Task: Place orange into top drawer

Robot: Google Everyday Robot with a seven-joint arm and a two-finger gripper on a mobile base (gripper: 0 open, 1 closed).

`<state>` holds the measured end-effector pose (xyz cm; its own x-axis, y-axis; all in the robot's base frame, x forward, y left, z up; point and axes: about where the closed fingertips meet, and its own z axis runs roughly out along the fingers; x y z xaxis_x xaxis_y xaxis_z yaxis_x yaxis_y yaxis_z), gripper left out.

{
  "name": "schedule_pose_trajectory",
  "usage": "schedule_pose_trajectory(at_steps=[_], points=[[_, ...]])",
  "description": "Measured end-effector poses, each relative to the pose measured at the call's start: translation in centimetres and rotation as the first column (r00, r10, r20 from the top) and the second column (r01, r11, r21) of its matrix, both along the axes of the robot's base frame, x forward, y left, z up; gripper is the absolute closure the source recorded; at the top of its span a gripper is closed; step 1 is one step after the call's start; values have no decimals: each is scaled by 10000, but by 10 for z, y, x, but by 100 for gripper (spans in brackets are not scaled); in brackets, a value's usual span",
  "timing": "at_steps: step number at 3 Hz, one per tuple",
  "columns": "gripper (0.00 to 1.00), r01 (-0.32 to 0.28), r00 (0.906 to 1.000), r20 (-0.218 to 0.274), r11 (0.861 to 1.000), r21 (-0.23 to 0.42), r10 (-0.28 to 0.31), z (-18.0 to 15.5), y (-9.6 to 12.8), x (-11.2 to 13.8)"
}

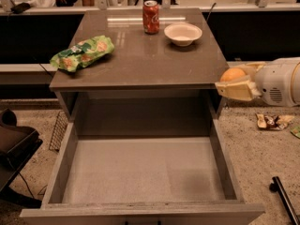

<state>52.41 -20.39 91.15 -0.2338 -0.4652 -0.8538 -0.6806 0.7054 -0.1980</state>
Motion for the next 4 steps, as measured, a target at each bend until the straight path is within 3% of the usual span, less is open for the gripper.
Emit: schedule_pose_trajectory(at_steps=[2,3,4], points=[[100,8,10000,4,9996,-288,-7,-11,14,2],[100,-170,9997,-202,9996,-239,166,-50,40,-2],[100,-581,9959,-700,9983,-15,579,-114,83,-6]])
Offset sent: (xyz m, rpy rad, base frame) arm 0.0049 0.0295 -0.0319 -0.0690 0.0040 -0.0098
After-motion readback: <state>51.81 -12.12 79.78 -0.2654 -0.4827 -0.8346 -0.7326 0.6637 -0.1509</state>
